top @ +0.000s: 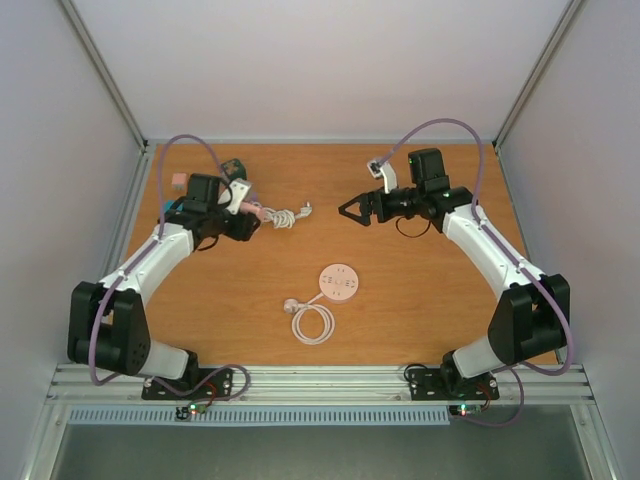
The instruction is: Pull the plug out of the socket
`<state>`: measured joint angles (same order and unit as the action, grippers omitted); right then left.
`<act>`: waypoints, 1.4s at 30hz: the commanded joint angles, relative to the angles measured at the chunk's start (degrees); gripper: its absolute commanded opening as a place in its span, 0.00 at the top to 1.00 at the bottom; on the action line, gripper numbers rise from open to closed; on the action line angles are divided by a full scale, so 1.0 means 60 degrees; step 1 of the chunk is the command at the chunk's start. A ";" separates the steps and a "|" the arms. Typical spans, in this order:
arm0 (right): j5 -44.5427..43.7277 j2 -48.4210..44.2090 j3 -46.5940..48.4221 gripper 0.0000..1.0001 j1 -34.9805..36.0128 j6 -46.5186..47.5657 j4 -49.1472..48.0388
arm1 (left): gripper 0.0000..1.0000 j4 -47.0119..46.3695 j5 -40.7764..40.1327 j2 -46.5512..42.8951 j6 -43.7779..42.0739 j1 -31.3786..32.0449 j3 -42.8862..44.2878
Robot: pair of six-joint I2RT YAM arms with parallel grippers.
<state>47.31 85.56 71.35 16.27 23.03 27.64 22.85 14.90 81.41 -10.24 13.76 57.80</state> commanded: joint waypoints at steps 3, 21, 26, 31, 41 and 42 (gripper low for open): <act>-0.0515 -0.0256 -0.0407 0.01 0.0327 0.0921 0.0504 | 0.62 0.0723 0.0139 0.0167 0.0153 -0.1539 -0.0450; -0.1695 0.0275 -0.1274 0.04 0.1851 0.2319 0.1108 | 0.61 0.1653 -0.1762 0.2929 -0.1567 -0.5514 0.0882; -0.1906 0.0547 -0.1235 0.05 0.2305 0.2608 0.1227 | 0.60 0.1808 -0.1818 0.3387 -0.1724 -0.5706 0.1236; -0.2047 0.0813 -0.1144 0.06 0.2764 0.2743 0.1220 | 0.55 0.1989 -0.1878 0.3673 -0.1696 -0.5734 0.1462; -0.2162 0.0991 -0.1270 0.09 0.3473 0.2889 0.1174 | 0.17 0.2334 -0.1668 0.3728 -0.1694 -0.5845 0.1930; -0.2187 0.1013 -0.1283 0.09 0.3534 0.2886 0.1135 | 0.14 0.2377 -0.1652 0.3708 -0.1681 -0.5846 0.1989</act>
<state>35.22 91.13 64.01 35.97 39.11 34.76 35.07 5.26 102.83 -19.86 -20.73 67.66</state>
